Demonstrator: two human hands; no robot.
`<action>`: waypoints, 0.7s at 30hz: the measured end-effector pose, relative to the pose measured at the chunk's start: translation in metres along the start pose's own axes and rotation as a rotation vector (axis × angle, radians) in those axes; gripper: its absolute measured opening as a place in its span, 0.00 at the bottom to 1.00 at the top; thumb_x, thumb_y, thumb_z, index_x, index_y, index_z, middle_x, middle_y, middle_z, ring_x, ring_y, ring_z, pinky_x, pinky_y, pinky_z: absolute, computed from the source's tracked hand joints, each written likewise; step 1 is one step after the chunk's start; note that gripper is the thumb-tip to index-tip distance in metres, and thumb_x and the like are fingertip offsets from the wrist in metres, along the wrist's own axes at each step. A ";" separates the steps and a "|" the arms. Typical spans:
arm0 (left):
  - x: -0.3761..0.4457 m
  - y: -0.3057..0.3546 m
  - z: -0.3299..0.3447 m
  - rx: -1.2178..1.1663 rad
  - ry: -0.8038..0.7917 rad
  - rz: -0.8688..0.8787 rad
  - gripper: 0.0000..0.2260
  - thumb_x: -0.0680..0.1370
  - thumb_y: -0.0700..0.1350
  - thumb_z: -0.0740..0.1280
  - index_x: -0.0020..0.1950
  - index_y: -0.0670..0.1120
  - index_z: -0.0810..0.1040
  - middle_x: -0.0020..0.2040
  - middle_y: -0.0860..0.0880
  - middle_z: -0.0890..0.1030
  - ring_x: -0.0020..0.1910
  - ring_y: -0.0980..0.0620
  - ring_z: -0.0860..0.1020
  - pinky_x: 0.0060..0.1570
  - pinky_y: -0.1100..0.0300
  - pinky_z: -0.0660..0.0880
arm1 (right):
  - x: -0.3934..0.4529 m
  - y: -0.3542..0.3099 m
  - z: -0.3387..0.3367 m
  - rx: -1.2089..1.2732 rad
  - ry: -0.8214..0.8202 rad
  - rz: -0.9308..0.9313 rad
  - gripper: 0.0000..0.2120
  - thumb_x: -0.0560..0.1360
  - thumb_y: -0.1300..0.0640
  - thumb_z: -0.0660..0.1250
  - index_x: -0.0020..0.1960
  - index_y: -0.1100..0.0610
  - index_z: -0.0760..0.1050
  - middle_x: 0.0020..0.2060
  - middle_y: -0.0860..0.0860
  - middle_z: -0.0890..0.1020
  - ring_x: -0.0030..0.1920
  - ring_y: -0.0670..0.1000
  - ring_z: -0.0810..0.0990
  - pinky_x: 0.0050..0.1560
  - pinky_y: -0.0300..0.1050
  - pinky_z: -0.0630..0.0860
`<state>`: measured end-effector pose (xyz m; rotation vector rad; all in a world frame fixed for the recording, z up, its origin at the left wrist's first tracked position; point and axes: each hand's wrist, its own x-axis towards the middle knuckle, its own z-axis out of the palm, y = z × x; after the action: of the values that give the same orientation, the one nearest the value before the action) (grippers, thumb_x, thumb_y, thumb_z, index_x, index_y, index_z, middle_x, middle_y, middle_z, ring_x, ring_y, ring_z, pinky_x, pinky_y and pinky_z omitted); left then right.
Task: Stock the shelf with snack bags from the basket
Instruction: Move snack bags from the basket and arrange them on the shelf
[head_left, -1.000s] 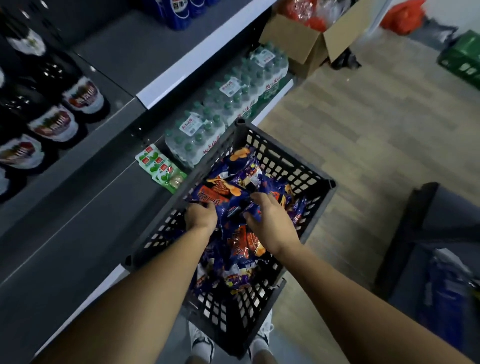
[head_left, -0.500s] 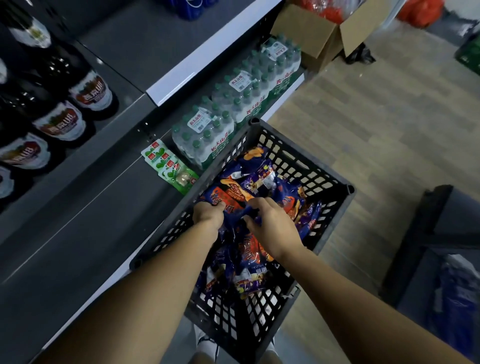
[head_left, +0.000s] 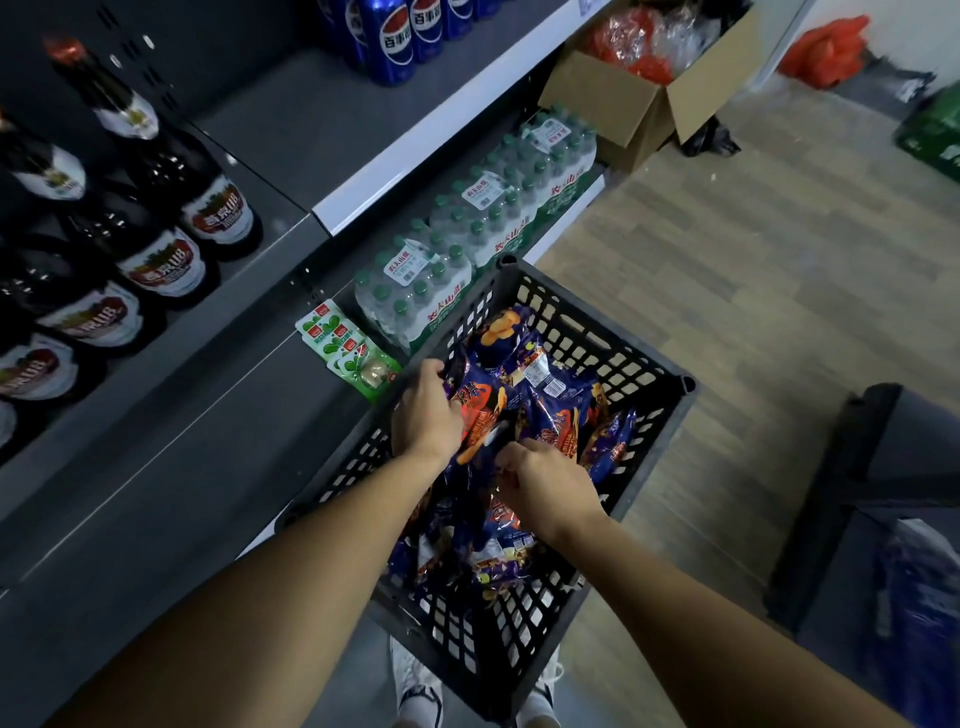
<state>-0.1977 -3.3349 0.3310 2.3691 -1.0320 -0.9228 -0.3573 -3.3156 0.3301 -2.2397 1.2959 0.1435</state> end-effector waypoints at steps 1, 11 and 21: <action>0.000 0.001 -0.001 0.080 0.006 0.044 0.21 0.77 0.38 0.68 0.69 0.49 0.68 0.65 0.47 0.77 0.60 0.44 0.77 0.58 0.49 0.76 | -0.001 0.003 0.001 -0.032 -0.005 -0.001 0.12 0.79 0.54 0.61 0.61 0.53 0.75 0.53 0.51 0.78 0.55 0.54 0.77 0.45 0.46 0.73; -0.005 -0.003 -0.001 0.256 0.019 0.129 0.19 0.79 0.39 0.66 0.71 0.47 0.71 0.68 0.48 0.73 0.64 0.46 0.75 0.60 0.50 0.74 | -0.003 0.039 0.012 -0.159 0.091 0.075 0.16 0.76 0.62 0.68 0.63 0.56 0.74 0.55 0.53 0.76 0.55 0.53 0.73 0.53 0.48 0.77; 0.012 -0.009 -0.014 0.309 0.016 0.090 0.19 0.80 0.41 0.65 0.71 0.50 0.71 0.68 0.49 0.75 0.62 0.45 0.76 0.59 0.49 0.74 | 0.054 0.052 -0.020 -0.662 -0.201 -0.184 0.38 0.78 0.46 0.65 0.80 0.45 0.46 0.77 0.53 0.59 0.73 0.59 0.59 0.70 0.57 0.59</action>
<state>-0.1772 -3.3367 0.3310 2.5444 -1.3470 -0.7561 -0.3749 -3.3876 0.3072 -2.7783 1.0192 0.8084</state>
